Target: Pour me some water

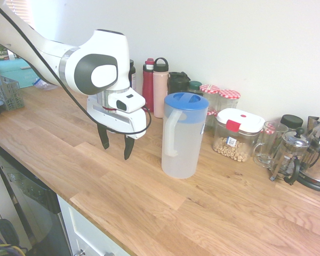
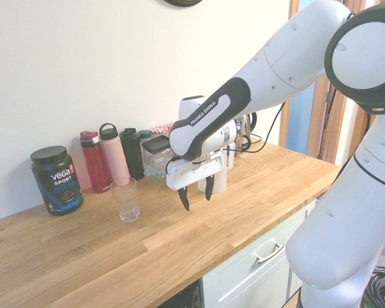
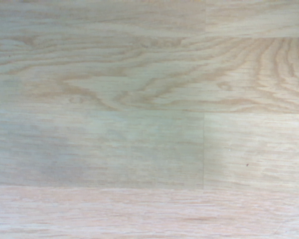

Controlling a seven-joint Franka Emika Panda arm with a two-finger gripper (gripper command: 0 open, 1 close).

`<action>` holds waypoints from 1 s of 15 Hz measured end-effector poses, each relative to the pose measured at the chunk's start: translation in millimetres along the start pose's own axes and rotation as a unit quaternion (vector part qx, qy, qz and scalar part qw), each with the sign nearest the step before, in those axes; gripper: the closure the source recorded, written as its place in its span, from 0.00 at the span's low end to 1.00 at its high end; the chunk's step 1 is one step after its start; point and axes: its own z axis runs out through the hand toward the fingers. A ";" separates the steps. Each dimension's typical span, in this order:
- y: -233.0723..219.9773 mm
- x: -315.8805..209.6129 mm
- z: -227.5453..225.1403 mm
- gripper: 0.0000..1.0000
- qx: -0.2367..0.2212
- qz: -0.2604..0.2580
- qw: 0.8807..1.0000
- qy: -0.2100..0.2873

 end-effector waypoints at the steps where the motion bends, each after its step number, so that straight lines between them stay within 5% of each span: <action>1: -0.2 0.1 0.0 0.00 0.001 0.000 1.000 0.000; 5: -1.6 2.9 -22.7 0.00 0.018 0.002 1.000 0.015; 15: 45.5 27.2 -225.3 0.00 0.026 -0.072 0.995 0.066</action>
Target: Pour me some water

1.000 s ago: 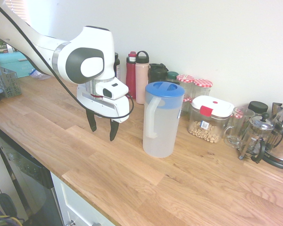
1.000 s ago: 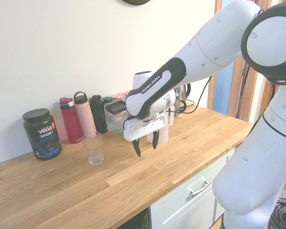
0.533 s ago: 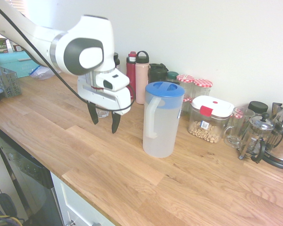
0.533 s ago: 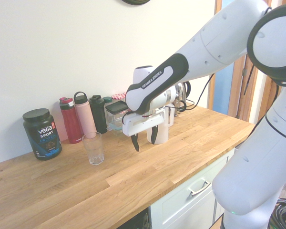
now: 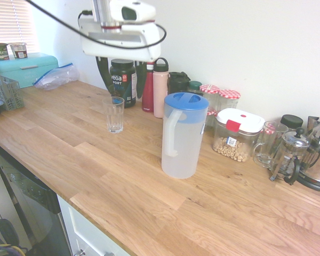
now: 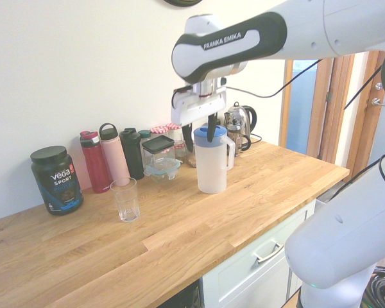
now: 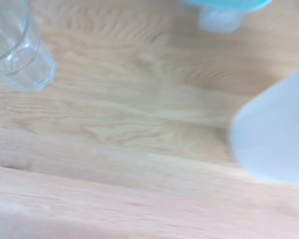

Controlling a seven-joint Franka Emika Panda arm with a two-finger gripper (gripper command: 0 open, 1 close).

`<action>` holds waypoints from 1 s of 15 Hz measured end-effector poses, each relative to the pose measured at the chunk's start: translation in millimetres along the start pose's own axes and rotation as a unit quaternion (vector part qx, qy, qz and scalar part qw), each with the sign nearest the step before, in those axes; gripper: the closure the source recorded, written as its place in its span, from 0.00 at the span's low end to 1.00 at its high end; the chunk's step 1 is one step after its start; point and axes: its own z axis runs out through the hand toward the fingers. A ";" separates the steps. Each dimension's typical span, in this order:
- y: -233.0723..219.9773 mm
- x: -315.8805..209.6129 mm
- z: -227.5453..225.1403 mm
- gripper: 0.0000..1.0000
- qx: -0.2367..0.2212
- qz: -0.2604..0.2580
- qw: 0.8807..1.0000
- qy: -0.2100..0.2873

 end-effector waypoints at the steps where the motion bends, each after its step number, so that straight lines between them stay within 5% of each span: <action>1: 9.7 5.5 -4.8 0.00 0.002 0.002 1.000 0.002; 6: 59.8 41.3 10.4 0.00 0.005 0.018 1.000 0.002; 14: 78.7 68.9 70.5 0.00 0.016 0.040 0.999 0.010; 15: 80.3 72.3 75.1 1.00 0.018 0.043 0.999 0.012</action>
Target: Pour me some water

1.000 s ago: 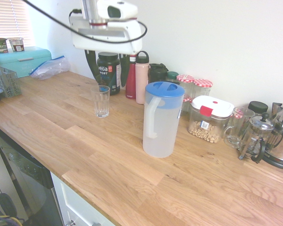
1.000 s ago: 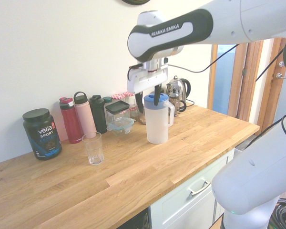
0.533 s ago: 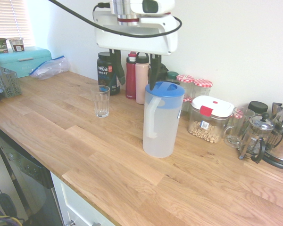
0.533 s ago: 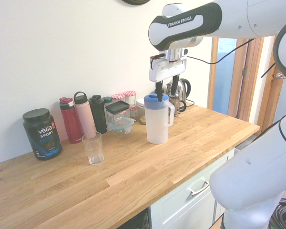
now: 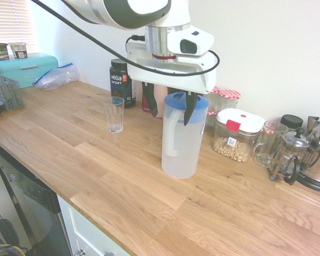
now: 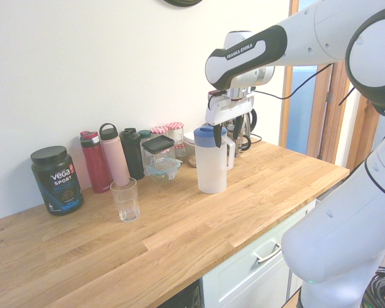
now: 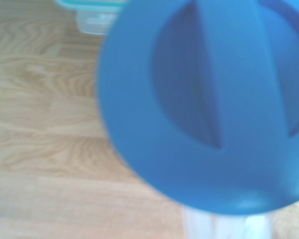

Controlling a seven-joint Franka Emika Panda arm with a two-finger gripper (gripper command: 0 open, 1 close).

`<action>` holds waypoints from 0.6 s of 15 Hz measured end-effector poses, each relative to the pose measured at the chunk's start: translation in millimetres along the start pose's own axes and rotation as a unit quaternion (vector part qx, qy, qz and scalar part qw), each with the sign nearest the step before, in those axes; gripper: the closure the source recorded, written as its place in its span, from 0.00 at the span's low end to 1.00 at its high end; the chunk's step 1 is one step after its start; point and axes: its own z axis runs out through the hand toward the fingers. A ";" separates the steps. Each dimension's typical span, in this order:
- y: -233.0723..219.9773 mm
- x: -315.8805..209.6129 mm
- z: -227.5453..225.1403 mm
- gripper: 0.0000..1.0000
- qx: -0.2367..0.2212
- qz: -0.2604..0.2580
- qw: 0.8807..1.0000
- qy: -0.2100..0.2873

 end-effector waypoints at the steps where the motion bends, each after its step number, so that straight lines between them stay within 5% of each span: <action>1: -0.2 2.5 4.7 1.00 0.003 0.003 1.000 0.002; 9: -4.9 10.5 28.0 1.00 0.010 0.008 1.000 0.006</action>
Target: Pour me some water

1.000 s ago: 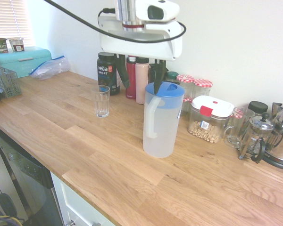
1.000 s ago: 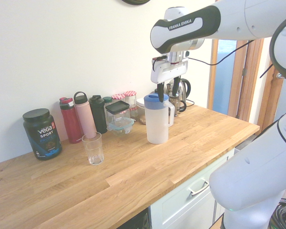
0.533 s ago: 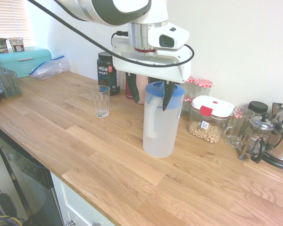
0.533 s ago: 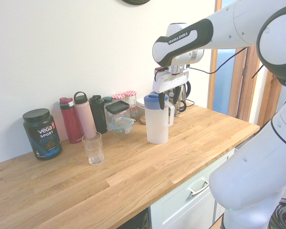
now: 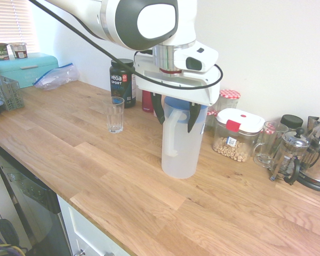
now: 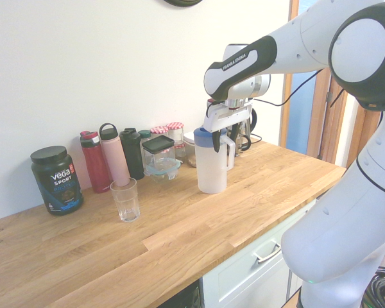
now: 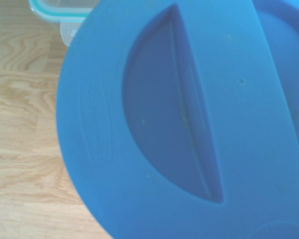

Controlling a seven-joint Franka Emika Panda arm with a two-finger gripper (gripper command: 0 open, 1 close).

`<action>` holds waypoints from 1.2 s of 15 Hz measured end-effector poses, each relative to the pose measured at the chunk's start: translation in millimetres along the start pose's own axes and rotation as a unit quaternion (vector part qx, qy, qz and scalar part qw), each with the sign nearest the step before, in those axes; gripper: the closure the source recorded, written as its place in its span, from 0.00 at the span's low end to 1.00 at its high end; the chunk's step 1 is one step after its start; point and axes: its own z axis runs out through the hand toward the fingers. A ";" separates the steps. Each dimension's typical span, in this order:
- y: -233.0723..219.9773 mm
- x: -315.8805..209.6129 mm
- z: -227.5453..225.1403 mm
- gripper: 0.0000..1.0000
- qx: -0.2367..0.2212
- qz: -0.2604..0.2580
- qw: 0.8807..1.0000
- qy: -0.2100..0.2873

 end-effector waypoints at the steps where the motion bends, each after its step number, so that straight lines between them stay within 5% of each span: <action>1: -1.1 -0.3 0.3 1.00 0.000 -0.001 1.000 0.000; 18: -3.5 -3.7 4.4 1.00 -0.001 -0.004 1.000 -0.002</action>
